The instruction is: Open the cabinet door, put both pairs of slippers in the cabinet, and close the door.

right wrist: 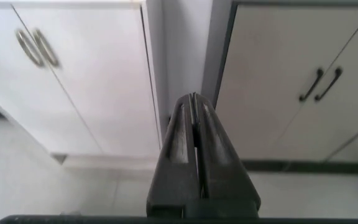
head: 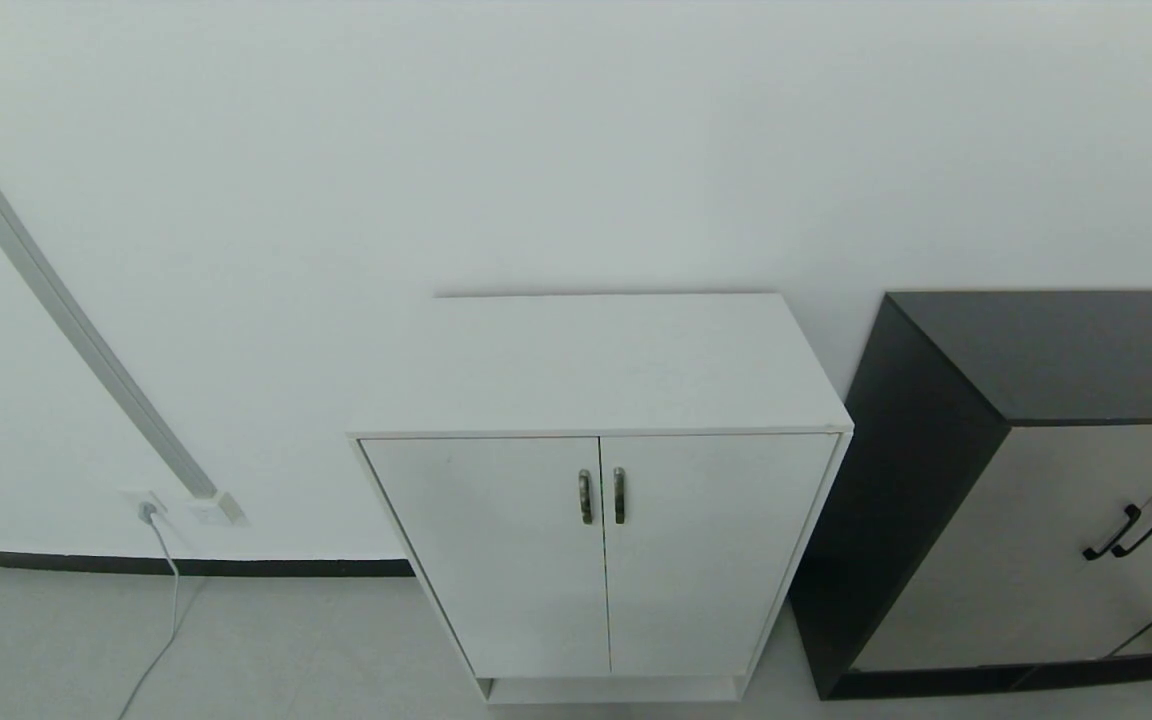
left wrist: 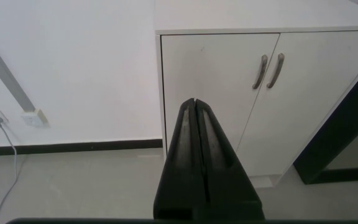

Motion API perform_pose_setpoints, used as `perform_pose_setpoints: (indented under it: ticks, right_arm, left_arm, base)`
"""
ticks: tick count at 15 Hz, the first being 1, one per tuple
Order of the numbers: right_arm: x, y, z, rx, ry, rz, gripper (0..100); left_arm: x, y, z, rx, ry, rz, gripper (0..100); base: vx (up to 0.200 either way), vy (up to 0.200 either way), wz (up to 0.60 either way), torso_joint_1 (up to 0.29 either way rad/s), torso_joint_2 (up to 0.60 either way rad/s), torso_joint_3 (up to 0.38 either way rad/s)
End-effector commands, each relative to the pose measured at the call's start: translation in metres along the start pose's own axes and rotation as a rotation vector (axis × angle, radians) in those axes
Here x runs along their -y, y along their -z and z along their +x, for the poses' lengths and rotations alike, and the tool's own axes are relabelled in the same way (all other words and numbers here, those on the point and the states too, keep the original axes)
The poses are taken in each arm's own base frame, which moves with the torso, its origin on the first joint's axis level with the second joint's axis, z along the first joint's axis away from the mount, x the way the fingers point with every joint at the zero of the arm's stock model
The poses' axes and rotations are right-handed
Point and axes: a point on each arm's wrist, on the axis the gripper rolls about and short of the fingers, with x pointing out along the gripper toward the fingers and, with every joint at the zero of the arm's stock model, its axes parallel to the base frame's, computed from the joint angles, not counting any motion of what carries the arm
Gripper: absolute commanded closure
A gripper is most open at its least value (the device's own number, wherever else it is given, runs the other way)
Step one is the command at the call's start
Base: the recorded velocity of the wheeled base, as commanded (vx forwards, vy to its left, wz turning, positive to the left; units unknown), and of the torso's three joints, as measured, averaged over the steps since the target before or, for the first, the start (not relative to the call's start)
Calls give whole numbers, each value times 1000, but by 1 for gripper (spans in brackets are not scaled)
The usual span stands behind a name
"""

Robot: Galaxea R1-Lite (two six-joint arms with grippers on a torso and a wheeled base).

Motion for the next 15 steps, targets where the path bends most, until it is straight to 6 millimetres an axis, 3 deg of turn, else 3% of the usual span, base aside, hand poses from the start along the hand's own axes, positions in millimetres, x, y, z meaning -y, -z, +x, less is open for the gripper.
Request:
perform_pose_setpoints:
  ticks: [1, 8, 11, 15]
  right_arm:
    - [0, 1, -4, 47, 1, 11, 100]
    - [0, 1, -4, 50, 0, 62, 100]
    - [1, -2, 5, -72, -67, 54, 100]
    - [1, 0, -4, 48, 32, 9, 100]
  left_arm:
    - [0, 0, 0, 0, 0, -1, 100]
    - [0, 0, 0, 0, 0, -1, 100]
    - [0, 0, 0, 0, -2, -1, 100]
    - [0, 0, 0, 0, 0, -1, 100]
  base:
    - [0, 0, 0, 0, 0, 0]
    - [0, 0, 0, 0, 0, 0]
    - [0, 0, 0, 0, 0, 0]
    - [0, 0, 0, 0, 0, 0]
